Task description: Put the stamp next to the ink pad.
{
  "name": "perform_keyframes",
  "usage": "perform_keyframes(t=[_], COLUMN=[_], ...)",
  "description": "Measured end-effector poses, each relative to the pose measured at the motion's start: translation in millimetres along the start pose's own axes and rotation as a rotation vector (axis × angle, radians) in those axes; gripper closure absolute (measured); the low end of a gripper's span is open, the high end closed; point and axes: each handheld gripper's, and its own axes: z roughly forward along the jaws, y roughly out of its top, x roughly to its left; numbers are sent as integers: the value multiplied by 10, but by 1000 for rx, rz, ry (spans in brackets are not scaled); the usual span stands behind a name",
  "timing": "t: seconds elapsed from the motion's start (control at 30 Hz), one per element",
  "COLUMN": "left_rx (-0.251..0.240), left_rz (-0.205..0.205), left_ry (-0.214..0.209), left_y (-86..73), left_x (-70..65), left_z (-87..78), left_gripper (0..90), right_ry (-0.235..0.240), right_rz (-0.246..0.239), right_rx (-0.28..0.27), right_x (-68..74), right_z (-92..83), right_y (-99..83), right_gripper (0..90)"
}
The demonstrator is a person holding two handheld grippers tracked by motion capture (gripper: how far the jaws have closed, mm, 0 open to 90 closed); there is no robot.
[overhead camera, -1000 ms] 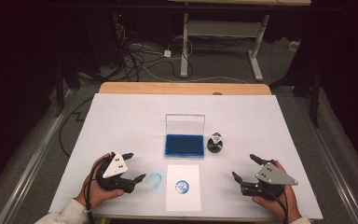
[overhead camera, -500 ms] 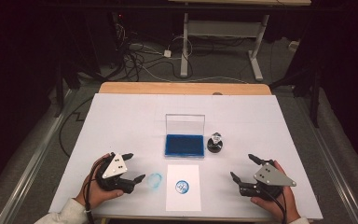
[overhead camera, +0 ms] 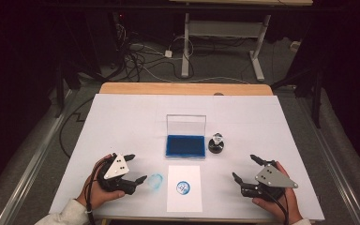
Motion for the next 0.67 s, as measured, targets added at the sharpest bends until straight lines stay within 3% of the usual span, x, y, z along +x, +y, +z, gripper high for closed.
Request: perform_keyframes(t=[0.67], left_rx=[-10], left_rz=[-20], left_ry=[-13], left_y=[15], left_x=[30], left_z=[13], left_gripper=[169], right_ry=[-4], right_rz=[0], right_rx=[7], right_x=[-3], right_z=[3], right_y=[28], right_gripper=[172])
